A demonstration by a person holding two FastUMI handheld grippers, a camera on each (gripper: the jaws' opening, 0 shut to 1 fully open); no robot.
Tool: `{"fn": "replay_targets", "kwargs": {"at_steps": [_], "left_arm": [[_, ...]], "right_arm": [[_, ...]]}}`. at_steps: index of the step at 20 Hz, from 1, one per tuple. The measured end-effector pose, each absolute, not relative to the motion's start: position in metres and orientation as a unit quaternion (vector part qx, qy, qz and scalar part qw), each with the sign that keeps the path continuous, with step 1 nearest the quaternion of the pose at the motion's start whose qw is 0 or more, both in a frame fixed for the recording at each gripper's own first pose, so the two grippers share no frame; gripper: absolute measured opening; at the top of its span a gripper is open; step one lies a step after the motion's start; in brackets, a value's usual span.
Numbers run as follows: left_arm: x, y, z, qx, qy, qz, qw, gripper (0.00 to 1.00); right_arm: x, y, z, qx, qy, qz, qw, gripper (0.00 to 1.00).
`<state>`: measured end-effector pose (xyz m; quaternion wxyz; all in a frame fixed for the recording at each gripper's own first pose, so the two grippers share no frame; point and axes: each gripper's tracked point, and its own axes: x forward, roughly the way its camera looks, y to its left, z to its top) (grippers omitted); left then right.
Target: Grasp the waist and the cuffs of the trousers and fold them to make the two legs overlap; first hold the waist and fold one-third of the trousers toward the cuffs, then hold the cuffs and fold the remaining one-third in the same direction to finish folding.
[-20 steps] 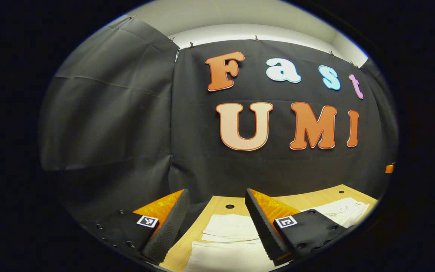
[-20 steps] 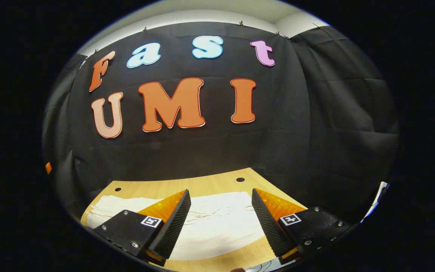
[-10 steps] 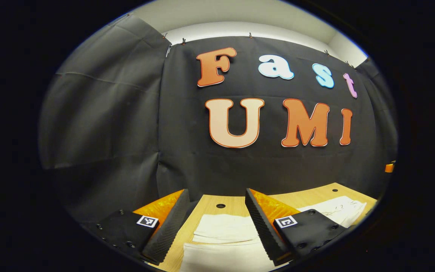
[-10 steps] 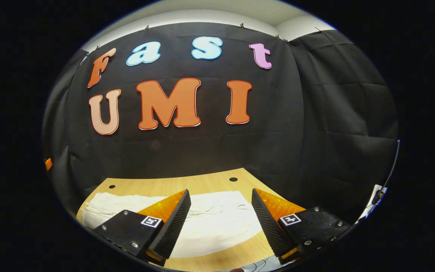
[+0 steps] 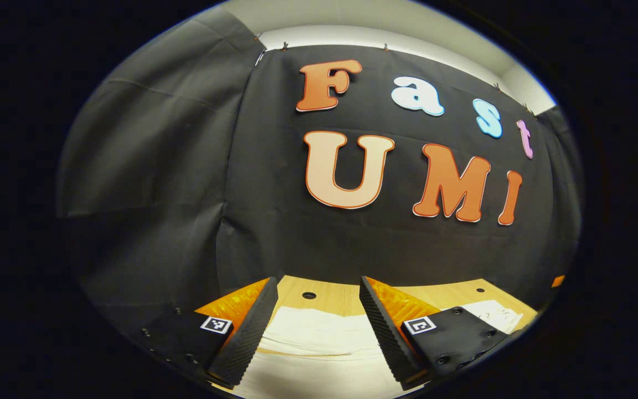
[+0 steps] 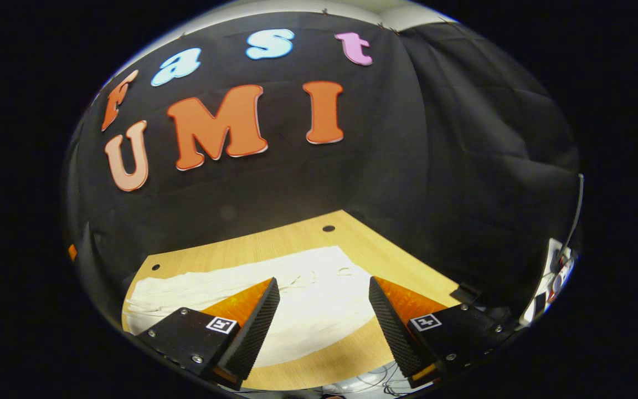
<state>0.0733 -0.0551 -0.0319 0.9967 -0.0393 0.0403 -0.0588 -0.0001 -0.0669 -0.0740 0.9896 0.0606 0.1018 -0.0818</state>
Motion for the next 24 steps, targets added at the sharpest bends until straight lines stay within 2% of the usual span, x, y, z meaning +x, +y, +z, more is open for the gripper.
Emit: {"fn": "replay_targets", "kwargs": {"at_steps": [4,8,17,24], "left_arm": [[0.08,-0.057,-0.038,-0.066,0.053,-0.034,0.996,0.97],[0.082,-0.055,-0.039,-0.05,0.055,0.0,0.997,0.97],[0.083,-0.085,-0.056,-0.01,0.075,0.04,0.996,0.97],[0.082,-0.094,-0.064,0.001,0.09,0.062,0.994,0.97]], "right_arm": [[0.023,-0.094,-0.14,0.226,0.207,-0.078,0.949,0.99],[0.046,-0.129,-0.184,0.351,0.258,-0.098,0.895,0.99],[0.105,-0.176,-0.248,0.4,0.336,-0.135,0.842,0.99],[0.134,-0.178,-0.262,0.399,0.363,-0.12,0.833,0.99]]}}
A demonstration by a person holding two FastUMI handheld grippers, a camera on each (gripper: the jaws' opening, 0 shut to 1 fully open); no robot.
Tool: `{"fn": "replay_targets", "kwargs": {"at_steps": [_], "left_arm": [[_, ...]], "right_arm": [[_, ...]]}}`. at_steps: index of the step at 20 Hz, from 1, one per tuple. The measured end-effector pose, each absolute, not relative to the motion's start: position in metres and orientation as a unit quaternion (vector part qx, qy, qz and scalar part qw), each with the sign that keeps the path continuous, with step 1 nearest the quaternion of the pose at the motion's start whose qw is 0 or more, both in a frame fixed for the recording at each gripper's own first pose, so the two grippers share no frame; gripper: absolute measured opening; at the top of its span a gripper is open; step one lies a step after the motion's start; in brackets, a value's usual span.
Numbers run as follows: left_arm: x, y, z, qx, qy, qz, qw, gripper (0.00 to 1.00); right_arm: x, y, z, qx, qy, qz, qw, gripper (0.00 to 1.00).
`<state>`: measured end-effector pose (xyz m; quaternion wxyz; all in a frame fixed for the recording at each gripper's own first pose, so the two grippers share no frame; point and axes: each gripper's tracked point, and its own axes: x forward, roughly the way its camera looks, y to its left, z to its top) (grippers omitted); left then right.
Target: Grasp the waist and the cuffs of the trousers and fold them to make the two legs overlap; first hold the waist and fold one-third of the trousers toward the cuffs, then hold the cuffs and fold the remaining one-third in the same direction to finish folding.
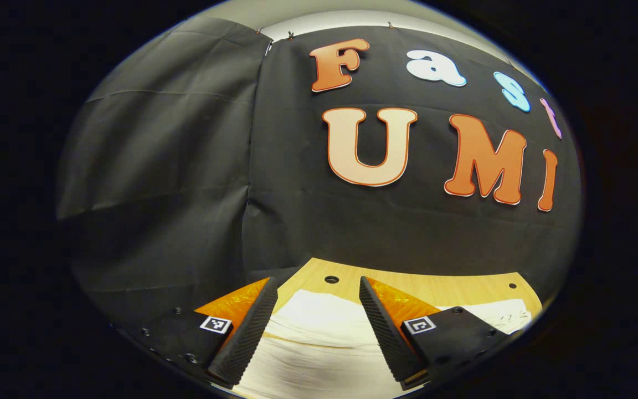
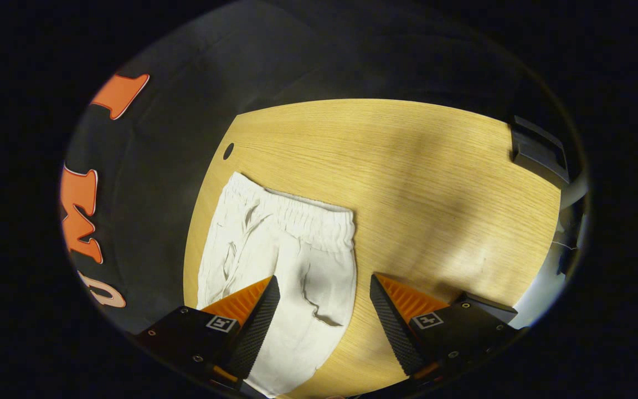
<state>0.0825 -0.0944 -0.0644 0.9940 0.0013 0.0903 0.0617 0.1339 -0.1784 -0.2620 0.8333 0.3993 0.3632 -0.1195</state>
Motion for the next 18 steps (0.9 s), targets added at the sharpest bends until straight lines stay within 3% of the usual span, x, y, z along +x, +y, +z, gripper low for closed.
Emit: {"fn": "replay_targets", "kwargs": {"at_steps": [7,9,10,11,12,13,14,16,18], "left_arm": [[0.075,-0.104,-0.072,-0.013,0.106,0.058,0.993,0.97],[0.068,-0.105,-0.081,-0.028,0.12,0.055,0.991,0.97],[0.069,-0.104,-0.085,-0.036,0.13,0.056,0.989,0.97],[0.067,-0.102,-0.09,-0.046,0.139,0.06,0.987,0.97],[0.06,-0.1,-0.098,-0.058,0.149,0.064,0.985,0.97],[0.051,-0.096,-0.105,-0.074,0.16,0.07,0.982,0.97],[0.041,-0.088,-0.113,-0.089,0.171,0.077,0.978,0.97],[0.025,-0.079,-0.135,-0.123,0.209,0.091,0.966,0.97],[0.009,-0.074,-0.161,-0.173,0.25,0.106,0.947,0.99]], "right_arm": [[0.151,-0.154,-0.266,0.398,0.394,-0.072,0.826,0.95],[0.151,-0.156,-0.271,0.397,0.401,-0.078,0.822,0.78],[0.151,-0.158,-0.275,0.394,0.406,-0.08,0.821,0.58],[0.151,-0.161,-0.279,0.392,0.411,-0.081,0.819,0.63],[0.148,-0.164,-0.282,0.39,0.417,-0.083,0.817,0.46],[0.147,-0.167,-0.284,0.39,0.419,-0.087,0.815,0.37],[0.147,-0.165,-0.285,0.391,0.421,-0.088,0.814,0.18],[0.147,-0.164,-0.287,0.395,0.419,-0.088,0.813,0.04],[0.147,-0.164,-0.286,0.387,0.421,-0.085,0.816,0.01]]}}
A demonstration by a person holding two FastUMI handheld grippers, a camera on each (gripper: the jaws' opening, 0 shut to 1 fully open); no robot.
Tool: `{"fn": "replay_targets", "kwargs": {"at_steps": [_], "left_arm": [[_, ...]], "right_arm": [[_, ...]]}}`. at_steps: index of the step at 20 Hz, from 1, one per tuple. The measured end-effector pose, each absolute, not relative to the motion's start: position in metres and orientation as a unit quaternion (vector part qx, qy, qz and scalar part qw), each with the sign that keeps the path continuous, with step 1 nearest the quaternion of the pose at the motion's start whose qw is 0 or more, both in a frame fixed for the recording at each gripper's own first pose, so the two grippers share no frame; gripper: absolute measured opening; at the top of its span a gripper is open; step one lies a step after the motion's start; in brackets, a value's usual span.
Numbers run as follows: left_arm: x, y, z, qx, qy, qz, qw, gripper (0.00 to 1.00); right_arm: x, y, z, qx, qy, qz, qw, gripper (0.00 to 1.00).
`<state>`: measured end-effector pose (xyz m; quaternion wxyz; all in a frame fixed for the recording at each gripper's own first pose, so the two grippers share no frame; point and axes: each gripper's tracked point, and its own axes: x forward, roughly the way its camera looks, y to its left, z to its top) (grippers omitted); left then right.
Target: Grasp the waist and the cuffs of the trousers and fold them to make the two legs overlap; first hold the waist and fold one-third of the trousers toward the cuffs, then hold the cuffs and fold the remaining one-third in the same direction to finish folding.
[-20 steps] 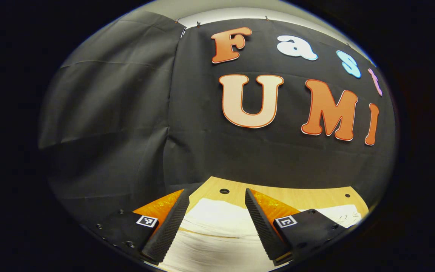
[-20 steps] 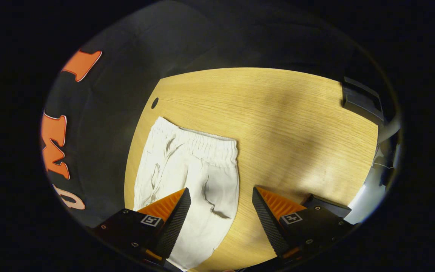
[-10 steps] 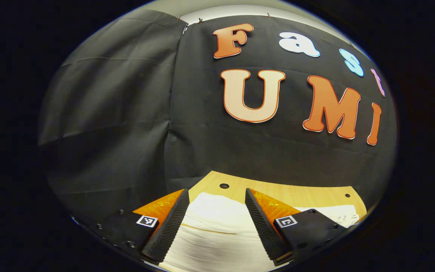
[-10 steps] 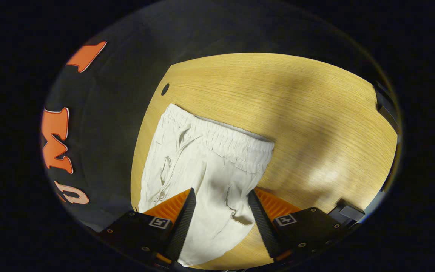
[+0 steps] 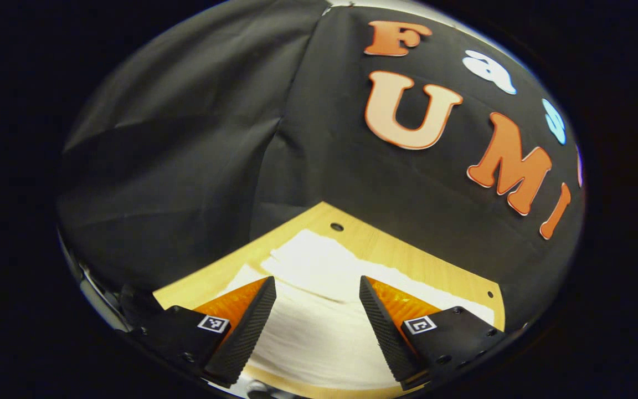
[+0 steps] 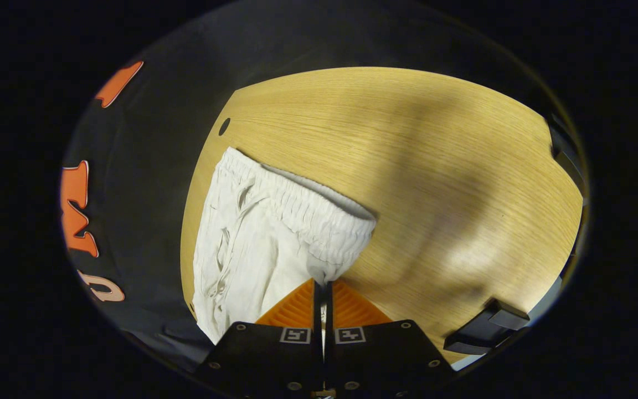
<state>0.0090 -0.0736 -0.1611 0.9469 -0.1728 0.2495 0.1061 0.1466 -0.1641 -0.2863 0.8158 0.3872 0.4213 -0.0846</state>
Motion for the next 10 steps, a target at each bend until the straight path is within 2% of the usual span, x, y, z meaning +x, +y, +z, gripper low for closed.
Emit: {"fn": "replay_targets", "kwargs": {"at_steps": [4,7,8,10], "left_arm": [[-0.023,-0.065,-0.219,-0.287,0.325,0.155,0.888,1.0],[-0.042,-0.068,-0.259,-0.375,0.371,0.186,0.829,0.95],[-0.047,-0.07,-0.271,-0.386,0.382,0.197,0.816,1.0],[-0.053,-0.074,-0.283,-0.409,0.394,0.212,0.795,0.99]], "right_arm": [[0.147,-0.163,-0.287,0.377,0.43,-0.082,0.817,0.01],[0.146,-0.164,-0.287,0.379,0.432,-0.078,0.815,0.01],[0.146,-0.164,-0.287,0.382,0.433,-0.078,0.813,0.01],[0.145,-0.164,-0.287,0.385,0.434,-0.078,0.811,0.01]]}}
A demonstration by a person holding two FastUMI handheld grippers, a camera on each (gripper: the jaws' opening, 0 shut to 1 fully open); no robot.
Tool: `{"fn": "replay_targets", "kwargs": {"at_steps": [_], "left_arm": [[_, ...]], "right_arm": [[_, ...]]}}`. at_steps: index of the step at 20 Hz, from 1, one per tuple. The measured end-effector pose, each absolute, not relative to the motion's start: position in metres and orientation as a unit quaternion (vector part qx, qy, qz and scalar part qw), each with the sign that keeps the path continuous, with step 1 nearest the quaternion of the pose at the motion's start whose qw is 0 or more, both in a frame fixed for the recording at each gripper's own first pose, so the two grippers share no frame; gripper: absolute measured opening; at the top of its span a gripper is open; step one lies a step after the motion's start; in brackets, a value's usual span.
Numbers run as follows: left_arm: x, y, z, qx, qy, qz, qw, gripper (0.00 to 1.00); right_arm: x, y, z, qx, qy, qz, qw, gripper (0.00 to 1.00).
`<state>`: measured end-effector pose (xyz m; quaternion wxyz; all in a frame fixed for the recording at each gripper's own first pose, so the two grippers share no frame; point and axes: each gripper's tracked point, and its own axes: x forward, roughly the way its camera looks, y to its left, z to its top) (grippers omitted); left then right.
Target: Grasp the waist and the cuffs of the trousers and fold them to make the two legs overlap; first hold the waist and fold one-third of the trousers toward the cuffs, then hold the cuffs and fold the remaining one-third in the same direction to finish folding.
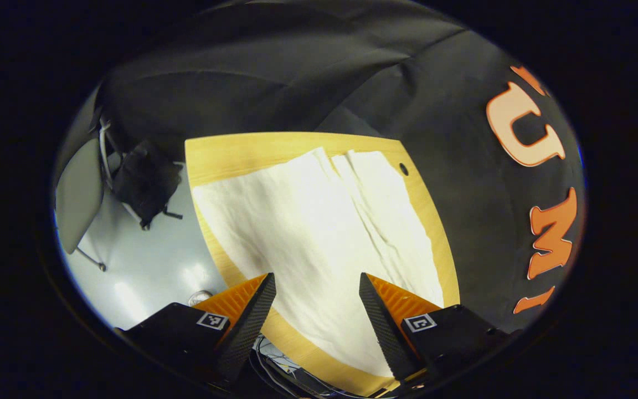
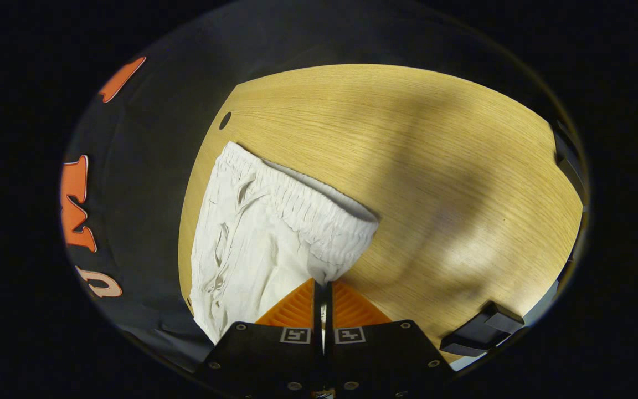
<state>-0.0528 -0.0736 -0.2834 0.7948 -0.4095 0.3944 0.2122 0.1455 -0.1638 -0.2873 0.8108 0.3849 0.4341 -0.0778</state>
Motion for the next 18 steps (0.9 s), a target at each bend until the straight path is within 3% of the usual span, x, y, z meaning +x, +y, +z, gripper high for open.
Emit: {"fn": "replay_targets", "kwargs": {"at_steps": [6,12,18], "left_arm": [[-0.062,-0.069,-0.321,-0.471,0.41,0.248,0.741,0.99],[-0.057,-0.058,-0.345,-0.489,0.42,0.266,0.717,0.99],[-0.048,-0.053,-0.352,-0.476,0.432,0.268,0.718,0.96]], "right_arm": [[0.146,-0.164,-0.287,0.39,0.438,-0.08,0.806,0.01],[0.145,-0.164,-0.287,0.398,0.441,-0.087,0.8,0.01],[0.145,-0.165,-0.287,0.403,0.441,-0.091,0.797,0.02]]}}
